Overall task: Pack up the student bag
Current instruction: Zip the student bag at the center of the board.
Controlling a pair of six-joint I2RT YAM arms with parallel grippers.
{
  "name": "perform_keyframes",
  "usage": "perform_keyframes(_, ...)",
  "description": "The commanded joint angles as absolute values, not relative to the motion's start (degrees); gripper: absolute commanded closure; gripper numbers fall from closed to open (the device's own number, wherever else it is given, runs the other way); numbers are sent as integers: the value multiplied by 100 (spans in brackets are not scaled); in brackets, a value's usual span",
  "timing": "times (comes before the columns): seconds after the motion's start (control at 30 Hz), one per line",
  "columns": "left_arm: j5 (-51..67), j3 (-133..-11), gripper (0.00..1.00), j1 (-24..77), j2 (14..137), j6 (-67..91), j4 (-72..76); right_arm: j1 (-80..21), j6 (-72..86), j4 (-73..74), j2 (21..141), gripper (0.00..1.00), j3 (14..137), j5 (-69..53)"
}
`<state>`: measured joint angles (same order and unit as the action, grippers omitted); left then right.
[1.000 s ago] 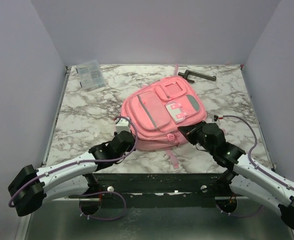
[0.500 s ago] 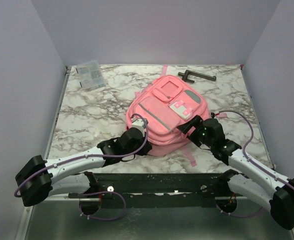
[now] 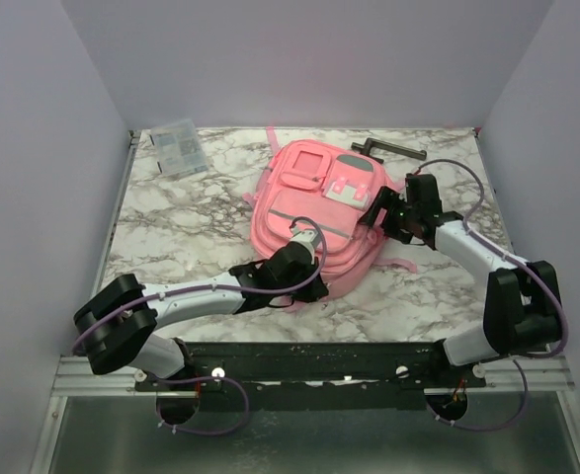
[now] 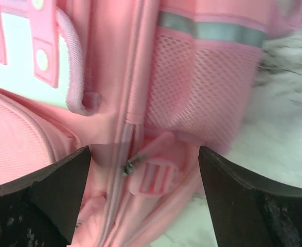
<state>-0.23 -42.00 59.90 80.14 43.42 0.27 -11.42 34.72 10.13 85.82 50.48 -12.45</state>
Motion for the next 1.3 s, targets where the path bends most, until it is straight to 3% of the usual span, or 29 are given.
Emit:
perform_keyframes(0.0,978,-4467,100,5933,8142,4248,378,-1297,3276,2476,7896,11,4923,49)
perform_keyframes(0.17,1277,-4709,100,5933,8387,4309,557,-1623,3837,2855,6702,9,4243,-390)
perform_keyframes(0.37,1269,-4786,100,5948,8403,4434,564,-2198,5440,1741,5764,15,3220,-1925)
perform_keyframes(0.47,1233,-4836,100,5972,8441,4395,564,-2361,6290,999,5523,19,2705,-1776)
perform_keyframes(0.63,1260,-4904,100,6080,8561,4330,550,-2364,6671,500,5631,38,2525,-1296)
perform_keyframes(0.97,1186,-4955,100,6103,8668,4217,346,-2362,6645,302,5861,41,2561,-832)
perform_keyframes(1.0,1151,-4985,100,6108,8686,4198,270,-2368,6640,257,5902,46,2551,-802)
perform_keyframes(1.2,248,-5037,100,6010,8585,4152,-632,-2364,6603,437,5618,99,2480,-148)
perform_keyframes(1.27,-183,-5019,100,5924,8517,4110,-970,-2344,6422,558,5545,100,2553,-38)
